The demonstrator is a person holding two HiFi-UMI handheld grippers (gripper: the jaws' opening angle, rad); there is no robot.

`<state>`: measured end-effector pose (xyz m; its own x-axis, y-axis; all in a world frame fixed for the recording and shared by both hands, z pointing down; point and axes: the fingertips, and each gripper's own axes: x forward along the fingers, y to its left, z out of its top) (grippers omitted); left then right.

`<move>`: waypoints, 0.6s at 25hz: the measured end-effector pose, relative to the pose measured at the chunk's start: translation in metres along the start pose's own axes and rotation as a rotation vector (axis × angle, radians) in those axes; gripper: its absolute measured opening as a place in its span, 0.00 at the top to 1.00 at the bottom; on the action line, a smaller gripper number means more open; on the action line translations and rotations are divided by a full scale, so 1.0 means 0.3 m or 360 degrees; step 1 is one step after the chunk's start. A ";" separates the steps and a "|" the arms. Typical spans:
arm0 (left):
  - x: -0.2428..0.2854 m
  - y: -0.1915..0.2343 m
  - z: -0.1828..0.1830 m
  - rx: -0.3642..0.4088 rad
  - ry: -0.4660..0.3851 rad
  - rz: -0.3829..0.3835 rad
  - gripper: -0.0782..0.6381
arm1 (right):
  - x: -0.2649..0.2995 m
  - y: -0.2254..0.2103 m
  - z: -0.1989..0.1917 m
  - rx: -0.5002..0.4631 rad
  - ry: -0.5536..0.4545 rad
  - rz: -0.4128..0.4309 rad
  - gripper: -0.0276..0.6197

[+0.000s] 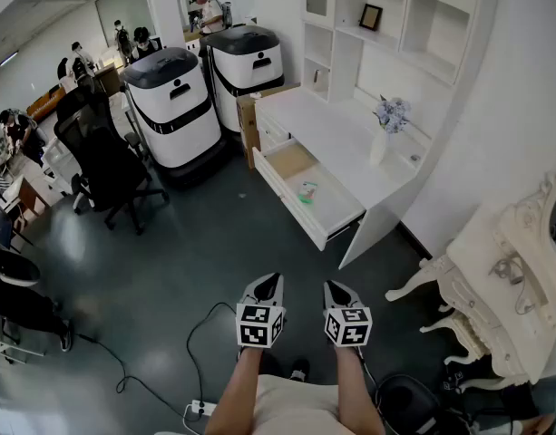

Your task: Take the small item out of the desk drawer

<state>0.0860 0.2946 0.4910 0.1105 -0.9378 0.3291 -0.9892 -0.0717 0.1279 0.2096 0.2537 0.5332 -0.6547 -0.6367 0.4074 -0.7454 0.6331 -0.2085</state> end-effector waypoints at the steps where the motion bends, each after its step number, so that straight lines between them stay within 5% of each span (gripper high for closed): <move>1: -0.003 0.005 0.004 -0.0002 -0.0009 0.0003 0.87 | -0.001 0.001 0.004 0.0002 -0.0006 -0.0001 0.92; 9: -0.020 0.031 0.043 -0.0007 -0.0042 0.0029 0.87 | 0.009 0.005 0.022 -0.0007 0.0007 0.0004 0.92; 15: -0.060 -0.001 0.122 -0.0141 -0.0137 -0.0040 0.87 | -0.011 -0.014 0.098 0.0114 -0.0090 0.0046 0.92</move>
<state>0.0808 0.2990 0.4508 0.1226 -0.9621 0.2436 -0.9734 -0.0687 0.2185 0.2112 0.2402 0.5066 -0.6807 -0.6437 0.3497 -0.7318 0.6199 -0.2833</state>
